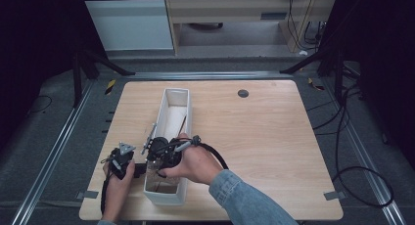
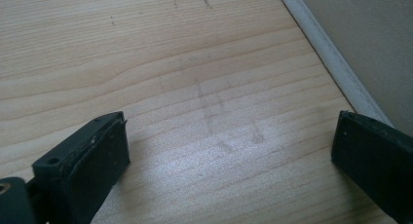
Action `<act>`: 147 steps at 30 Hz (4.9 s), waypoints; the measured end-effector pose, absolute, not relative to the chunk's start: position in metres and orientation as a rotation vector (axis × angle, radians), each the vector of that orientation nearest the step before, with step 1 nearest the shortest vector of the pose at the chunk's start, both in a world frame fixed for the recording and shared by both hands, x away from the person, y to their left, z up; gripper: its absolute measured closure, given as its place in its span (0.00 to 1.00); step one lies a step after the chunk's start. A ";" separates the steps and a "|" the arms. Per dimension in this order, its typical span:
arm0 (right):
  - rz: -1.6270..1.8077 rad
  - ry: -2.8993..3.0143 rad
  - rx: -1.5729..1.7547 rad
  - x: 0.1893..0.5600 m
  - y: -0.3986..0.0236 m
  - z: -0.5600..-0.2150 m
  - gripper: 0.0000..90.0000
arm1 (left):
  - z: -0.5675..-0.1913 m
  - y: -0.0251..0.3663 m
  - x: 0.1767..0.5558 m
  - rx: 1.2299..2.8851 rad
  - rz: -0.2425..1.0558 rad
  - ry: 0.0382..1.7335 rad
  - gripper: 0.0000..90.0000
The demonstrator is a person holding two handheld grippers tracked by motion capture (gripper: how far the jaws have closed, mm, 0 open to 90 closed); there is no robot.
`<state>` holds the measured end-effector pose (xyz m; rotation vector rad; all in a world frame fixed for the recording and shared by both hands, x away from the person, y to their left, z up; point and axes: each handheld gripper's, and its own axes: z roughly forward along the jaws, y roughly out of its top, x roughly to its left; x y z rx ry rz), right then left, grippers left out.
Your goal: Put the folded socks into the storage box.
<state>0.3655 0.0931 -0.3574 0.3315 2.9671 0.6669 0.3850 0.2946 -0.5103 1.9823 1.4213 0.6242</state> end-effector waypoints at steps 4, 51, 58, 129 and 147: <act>0.673 2.967 0.338 0.365 0.093 -0.359 0.58 | -0.510 0.295 0.385 1.982 0.625 1.422 0.00; 0.651 2.984 0.385 0.372 0.098 -0.384 0.55 | -0.510 0.294 0.386 1.977 0.625 1.423 0.00; 0.654 2.976 0.371 0.372 0.097 -0.383 0.49 | -0.510 0.294 0.386 1.978 0.625 1.423 0.00; 0.833 2.971 0.473 0.401 0.071 -0.363 1.00 | -0.511 0.294 0.386 1.974 0.626 1.424 0.00; 0.811 3.040 0.396 0.379 0.078 -0.386 1.00 | -0.510 0.294 0.386 1.979 0.625 1.422 0.00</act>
